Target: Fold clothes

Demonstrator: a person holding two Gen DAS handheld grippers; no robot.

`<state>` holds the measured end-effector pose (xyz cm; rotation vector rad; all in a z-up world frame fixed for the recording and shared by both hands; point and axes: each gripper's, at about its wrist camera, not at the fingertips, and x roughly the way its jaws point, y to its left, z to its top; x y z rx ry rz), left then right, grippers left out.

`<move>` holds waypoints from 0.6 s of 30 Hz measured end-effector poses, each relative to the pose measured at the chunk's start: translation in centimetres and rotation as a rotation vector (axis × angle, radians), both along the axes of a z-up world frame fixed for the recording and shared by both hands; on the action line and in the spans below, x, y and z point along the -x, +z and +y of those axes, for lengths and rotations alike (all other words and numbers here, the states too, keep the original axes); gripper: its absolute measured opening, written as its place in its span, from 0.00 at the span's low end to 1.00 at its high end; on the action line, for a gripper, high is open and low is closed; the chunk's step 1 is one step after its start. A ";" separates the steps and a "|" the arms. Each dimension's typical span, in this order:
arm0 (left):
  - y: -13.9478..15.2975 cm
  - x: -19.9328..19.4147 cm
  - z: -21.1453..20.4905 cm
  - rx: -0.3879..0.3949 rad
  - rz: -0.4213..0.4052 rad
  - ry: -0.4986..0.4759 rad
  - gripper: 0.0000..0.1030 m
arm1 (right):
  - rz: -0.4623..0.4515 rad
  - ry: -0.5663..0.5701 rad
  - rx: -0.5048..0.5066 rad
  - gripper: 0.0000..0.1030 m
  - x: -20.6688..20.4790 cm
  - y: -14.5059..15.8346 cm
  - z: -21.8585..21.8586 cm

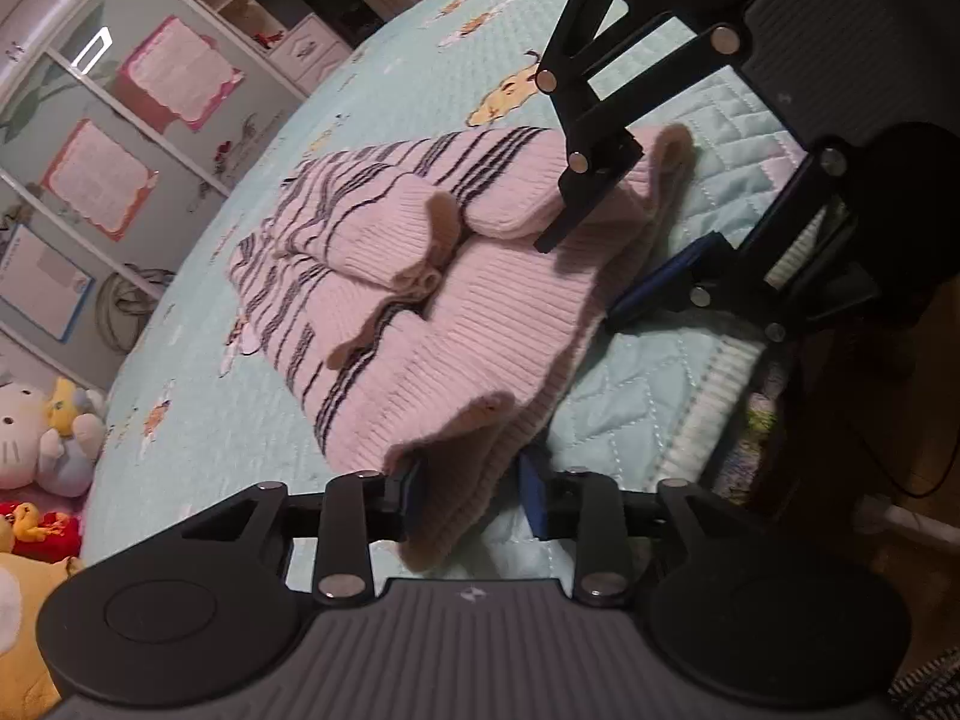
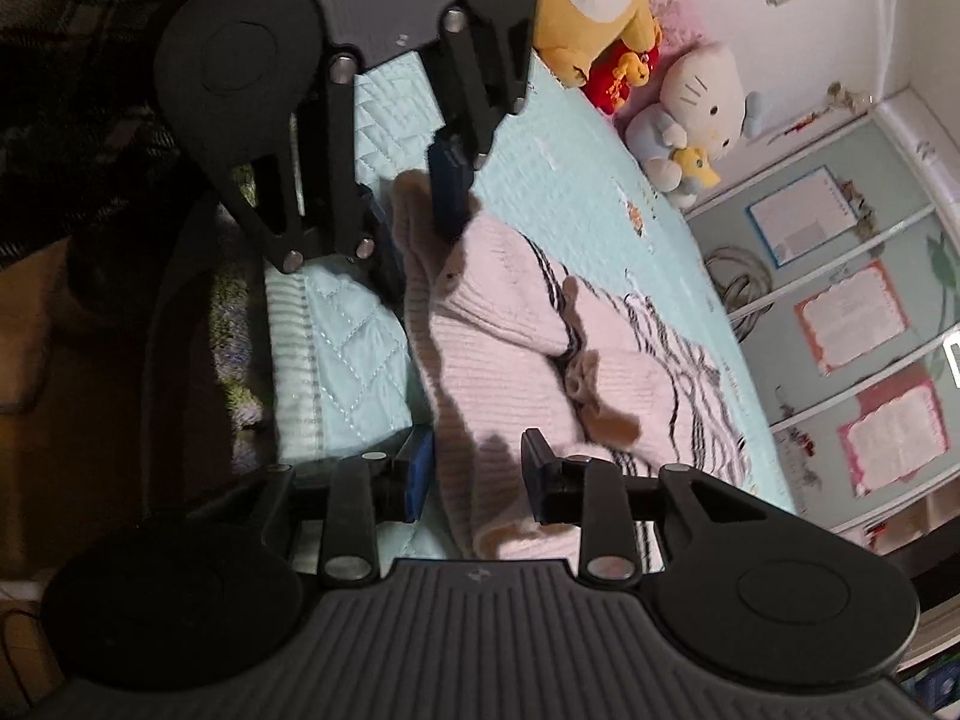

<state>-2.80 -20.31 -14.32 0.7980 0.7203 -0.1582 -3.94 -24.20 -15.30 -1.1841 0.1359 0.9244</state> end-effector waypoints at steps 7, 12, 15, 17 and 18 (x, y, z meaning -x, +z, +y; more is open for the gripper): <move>0.2 0.1 0.0 -0.015 -0.014 0.004 0.36 | -0.006 -0.024 -0.004 0.32 -0.1 0.4 -1.1; 0.5 -1.2 -0.1 0.029 0.000 0.031 0.35 | 0.014 -0.044 -0.030 0.32 -0.2 0.5 -0.9; 0.4 -1.3 -0.2 0.026 -0.019 0.028 0.39 | 0.006 -0.044 -0.033 0.33 -0.3 0.4 -1.1; 0.2 -0.9 0.1 0.011 -0.028 0.023 0.42 | 0.000 -0.044 -0.036 0.33 -0.4 0.3 -1.1; 0.1 -0.7 0.3 0.002 -0.033 0.023 0.45 | -0.002 -0.044 -0.037 0.33 -0.5 0.3 -1.2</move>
